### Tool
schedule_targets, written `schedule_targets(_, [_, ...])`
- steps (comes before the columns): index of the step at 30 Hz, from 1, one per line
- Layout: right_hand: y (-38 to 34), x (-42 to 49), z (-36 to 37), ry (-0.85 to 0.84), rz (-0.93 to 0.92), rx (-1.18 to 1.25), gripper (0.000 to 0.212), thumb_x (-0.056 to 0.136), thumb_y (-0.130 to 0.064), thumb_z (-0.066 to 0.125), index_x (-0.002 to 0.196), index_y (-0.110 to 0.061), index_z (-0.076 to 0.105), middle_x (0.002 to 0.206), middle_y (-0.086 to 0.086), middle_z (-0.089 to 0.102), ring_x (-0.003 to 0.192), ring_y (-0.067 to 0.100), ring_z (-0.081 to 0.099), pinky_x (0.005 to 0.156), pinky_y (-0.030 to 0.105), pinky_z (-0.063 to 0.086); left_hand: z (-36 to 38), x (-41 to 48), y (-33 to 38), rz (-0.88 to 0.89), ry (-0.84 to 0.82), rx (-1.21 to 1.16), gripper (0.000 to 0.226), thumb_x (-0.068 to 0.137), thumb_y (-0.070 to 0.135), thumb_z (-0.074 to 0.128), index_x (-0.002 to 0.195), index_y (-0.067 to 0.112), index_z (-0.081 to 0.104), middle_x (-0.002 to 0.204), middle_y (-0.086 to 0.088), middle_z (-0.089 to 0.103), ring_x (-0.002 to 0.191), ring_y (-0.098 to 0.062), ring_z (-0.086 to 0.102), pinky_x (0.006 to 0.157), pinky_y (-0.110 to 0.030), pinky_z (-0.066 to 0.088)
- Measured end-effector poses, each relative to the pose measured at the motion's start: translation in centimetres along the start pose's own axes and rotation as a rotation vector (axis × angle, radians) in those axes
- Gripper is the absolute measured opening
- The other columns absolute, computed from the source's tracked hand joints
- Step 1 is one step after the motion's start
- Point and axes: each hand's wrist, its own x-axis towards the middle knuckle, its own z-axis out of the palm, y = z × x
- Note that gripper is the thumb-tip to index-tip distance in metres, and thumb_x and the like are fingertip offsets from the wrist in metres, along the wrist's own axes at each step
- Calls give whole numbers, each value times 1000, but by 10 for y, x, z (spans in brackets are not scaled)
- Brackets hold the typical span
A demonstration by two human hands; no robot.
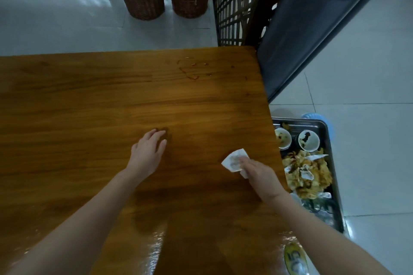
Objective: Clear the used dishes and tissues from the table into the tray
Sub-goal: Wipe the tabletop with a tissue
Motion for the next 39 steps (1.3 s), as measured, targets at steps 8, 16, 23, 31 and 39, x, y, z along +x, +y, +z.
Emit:
schedule_targets(8, [4, 25, 2, 186, 146, 78, 28, 86, 2, 60, 114, -2, 64, 107, 12, 63, 94, 24, 60, 81, 25, 47, 2, 16, 13, 9, 23, 23, 45, 101, 39, 34, 143, 26, 39, 153, -2, 32, 141, -21, 28, 113, -47, 24])
schedule_targets(16, [-10, 90, 8, 102, -2, 138, 15, 88, -4, 57, 99, -10, 66, 102, -2, 57, 88, 8, 51, 73, 8, 34, -6, 44, 24, 42, 41, 66, 46, 100, 38, 38, 144, 27, 36, 155, -1, 26, 143, -20, 24, 115, -45, 22])
schedule_targets(23, [44, 176, -35, 350, 323, 234, 21, 94, -8, 49, 82, -9, 66, 91, -4, 57, 83, 10, 53, 68, 15, 40, -13, 75, 21, 71, 61, 94, 47, 99, 35, 41, 145, 27, 35, 156, -2, 23, 143, -22, 23, 114, -45, 21])
schedule_targets(31, [62, 222, -48, 316, 365, 138, 26, 97, -7, 47, 117, -4, 63, 113, 8, 54, 90, 14, 54, 67, 15, 44, -20, 99, 22, 73, 99, 113, 47, 99, 36, 41, 144, 27, 36, 156, -4, 23, 143, -23, 25, 114, -46, 21])
schedule_targets(39, [82, 197, -54, 165, 81, -48, 39, 89, 7, 54, 127, -3, 58, 121, 12, 56, 107, 27, 52, 89, 29, 43, -27, 114, 18, 93, 34, 246, 68, 93, 42, 53, 150, 35, 17, 160, -1, 6, 147, -23, 10, 116, -48, 12])
